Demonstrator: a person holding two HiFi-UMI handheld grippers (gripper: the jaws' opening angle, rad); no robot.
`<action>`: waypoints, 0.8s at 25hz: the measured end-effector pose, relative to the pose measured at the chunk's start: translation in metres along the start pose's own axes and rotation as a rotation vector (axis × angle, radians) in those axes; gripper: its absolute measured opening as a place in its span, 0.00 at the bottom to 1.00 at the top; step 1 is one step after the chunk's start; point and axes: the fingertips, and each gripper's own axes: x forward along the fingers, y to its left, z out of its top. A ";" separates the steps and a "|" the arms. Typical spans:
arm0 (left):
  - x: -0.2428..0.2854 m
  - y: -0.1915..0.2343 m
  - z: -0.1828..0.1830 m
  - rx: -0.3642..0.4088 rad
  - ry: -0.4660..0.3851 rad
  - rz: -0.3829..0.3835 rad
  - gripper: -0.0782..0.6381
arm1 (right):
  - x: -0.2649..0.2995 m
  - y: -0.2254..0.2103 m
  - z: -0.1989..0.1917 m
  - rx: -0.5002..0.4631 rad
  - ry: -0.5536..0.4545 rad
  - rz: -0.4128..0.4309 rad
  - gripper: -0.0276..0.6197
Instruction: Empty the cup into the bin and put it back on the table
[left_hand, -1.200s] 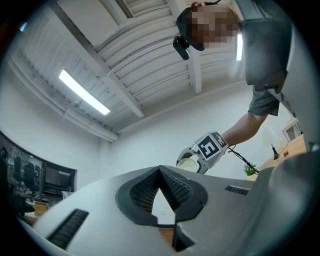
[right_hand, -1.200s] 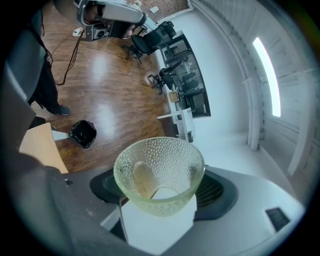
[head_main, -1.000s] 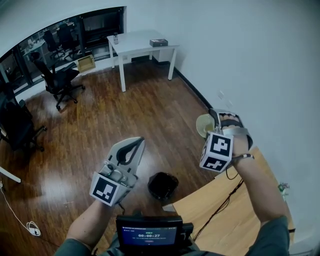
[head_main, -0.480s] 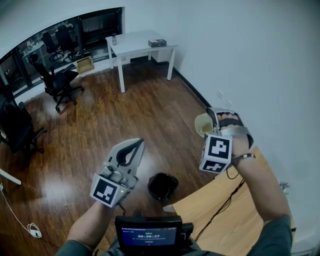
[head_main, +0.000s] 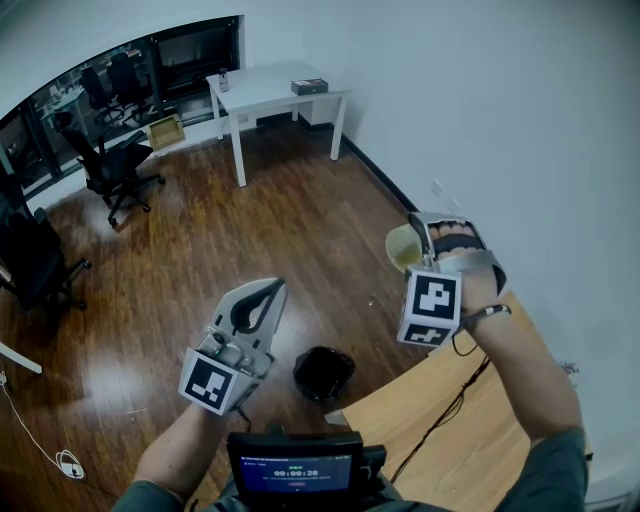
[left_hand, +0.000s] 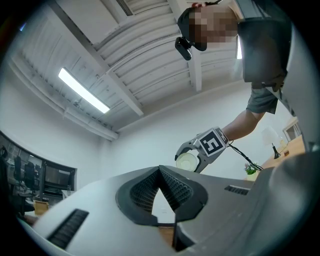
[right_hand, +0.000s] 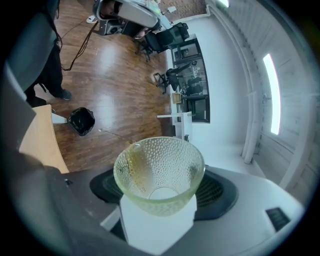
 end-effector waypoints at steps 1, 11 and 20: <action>0.001 0.000 0.000 0.000 -0.001 0.000 0.11 | 0.000 -0.001 0.000 -0.001 -0.001 -0.001 0.66; 0.004 -0.004 -0.003 -0.048 -0.023 -0.004 0.11 | 0.001 0.001 -0.002 -0.032 -0.001 -0.009 0.66; 0.004 -0.003 -0.005 -0.042 0.008 -0.008 0.11 | -0.001 -0.006 -0.001 -0.043 0.001 -0.028 0.66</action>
